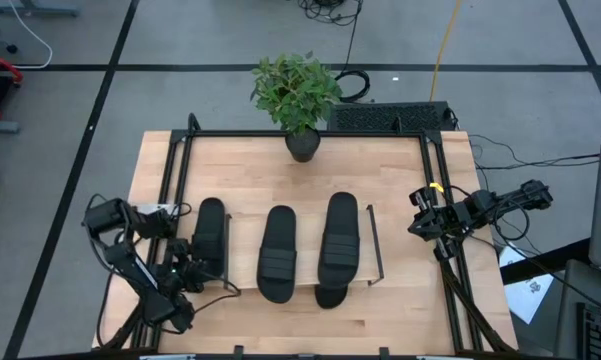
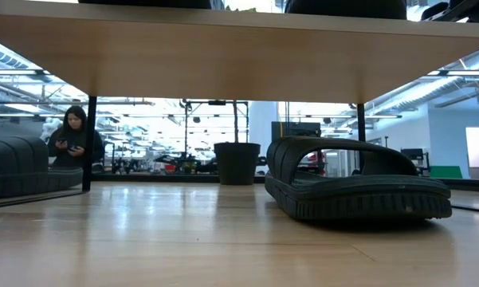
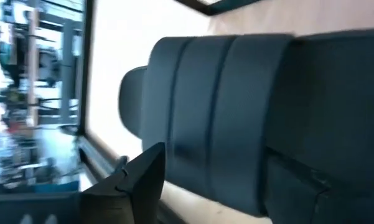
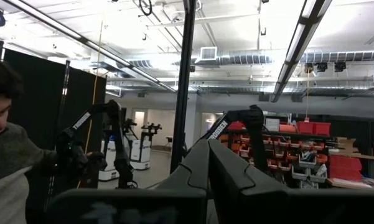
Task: Pick and place slides into the shelf
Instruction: Put the black slipper under the shelf
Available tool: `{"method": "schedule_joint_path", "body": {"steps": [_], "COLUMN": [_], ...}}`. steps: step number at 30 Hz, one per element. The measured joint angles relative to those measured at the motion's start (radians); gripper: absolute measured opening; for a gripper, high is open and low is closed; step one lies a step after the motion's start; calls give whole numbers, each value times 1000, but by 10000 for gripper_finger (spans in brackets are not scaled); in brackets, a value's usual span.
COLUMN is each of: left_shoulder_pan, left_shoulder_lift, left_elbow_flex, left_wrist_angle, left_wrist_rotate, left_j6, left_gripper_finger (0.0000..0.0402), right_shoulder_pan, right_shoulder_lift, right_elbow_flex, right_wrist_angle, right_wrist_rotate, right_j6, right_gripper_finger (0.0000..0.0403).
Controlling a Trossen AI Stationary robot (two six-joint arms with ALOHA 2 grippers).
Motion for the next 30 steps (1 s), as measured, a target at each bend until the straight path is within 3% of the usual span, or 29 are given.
{"method": "schedule_joint_path", "body": {"steps": [6,13,22,30], "left_shoulder_pan": [19,14,-9,-128], "left_shoulder_lift": [-5,-58,-175,-333], "left_elbow_flex": [0,0,-1,-2], "left_wrist_angle": [-24,-26,-118,-164], "left_wrist_rotate": [90,98,68,-12], "left_j6": [2,-24,-113,-306], "left_gripper_finger": [174,16,5,2], "right_shoulder_pan": [0,0,0,0], "right_shoulder_lift": [0,0,0,0], "right_elbow_flex": [0,0,0,0], "right_wrist_angle": [0,0,0,0], "right_wrist_rotate": [0,0,0,0], "right_j6": [0,0,0,0], "right_gripper_finger": [0,0,0,0]}}
